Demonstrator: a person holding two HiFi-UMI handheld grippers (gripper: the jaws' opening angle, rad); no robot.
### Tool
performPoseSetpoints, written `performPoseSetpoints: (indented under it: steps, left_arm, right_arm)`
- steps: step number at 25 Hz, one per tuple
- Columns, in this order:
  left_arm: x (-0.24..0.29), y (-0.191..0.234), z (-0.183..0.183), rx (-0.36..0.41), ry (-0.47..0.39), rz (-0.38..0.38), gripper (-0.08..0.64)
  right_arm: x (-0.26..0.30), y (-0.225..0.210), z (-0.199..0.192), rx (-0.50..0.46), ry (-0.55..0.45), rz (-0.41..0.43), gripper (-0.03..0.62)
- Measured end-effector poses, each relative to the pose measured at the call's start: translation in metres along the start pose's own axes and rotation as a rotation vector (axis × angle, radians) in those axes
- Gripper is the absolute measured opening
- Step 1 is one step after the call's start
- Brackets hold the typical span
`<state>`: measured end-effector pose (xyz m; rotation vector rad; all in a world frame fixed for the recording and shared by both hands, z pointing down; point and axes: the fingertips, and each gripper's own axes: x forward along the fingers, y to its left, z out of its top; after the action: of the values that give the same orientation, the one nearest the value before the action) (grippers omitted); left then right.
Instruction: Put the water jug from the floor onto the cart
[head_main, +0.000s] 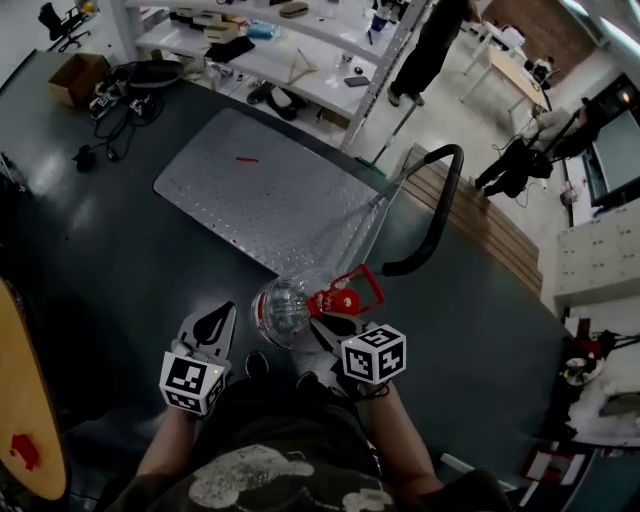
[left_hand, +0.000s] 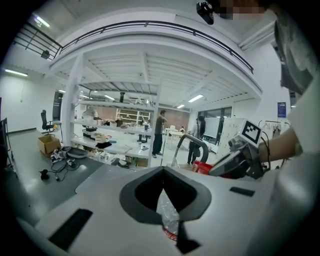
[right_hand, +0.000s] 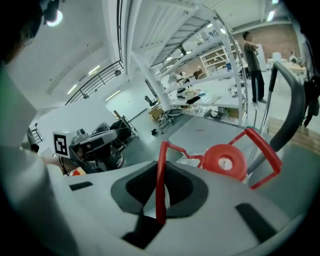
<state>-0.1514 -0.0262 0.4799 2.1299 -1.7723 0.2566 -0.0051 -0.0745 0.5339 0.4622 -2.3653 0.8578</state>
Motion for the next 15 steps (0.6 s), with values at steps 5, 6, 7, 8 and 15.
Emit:
performPoseSetpoints:
  steps: [5, 6, 7, 8, 15]
  left_arm:
    - [0.002, 0.035, 0.014, 0.024, -0.012, -0.013, 0.007]
    - [0.004, 0.04, 0.017, 0.017, -0.013, -0.013, 0.007]
    - [0.006, 0.045, 0.02, 0.007, -0.016, -0.012, 0.006]
    - [0.009, 0.051, 0.022, -0.001, -0.019, -0.012, 0.006]
    - [0.064, 0.108, 0.04, 0.004, -0.006, -0.001, 0.006]
  right_arm:
    - [0.016, -0.009, 0.052, -0.037, -0.066, -0.078, 0.028]
    - [0.019, -0.011, 0.06, -0.04, -0.076, -0.086, 0.028]
    - [0.022, -0.013, 0.068, -0.041, -0.085, -0.093, 0.028]
    - [0.026, -0.016, 0.075, -0.039, -0.093, -0.099, 0.028]
    - [0.088, -0.062, 0.138, 0.015, -0.113, -0.095, 0.028]
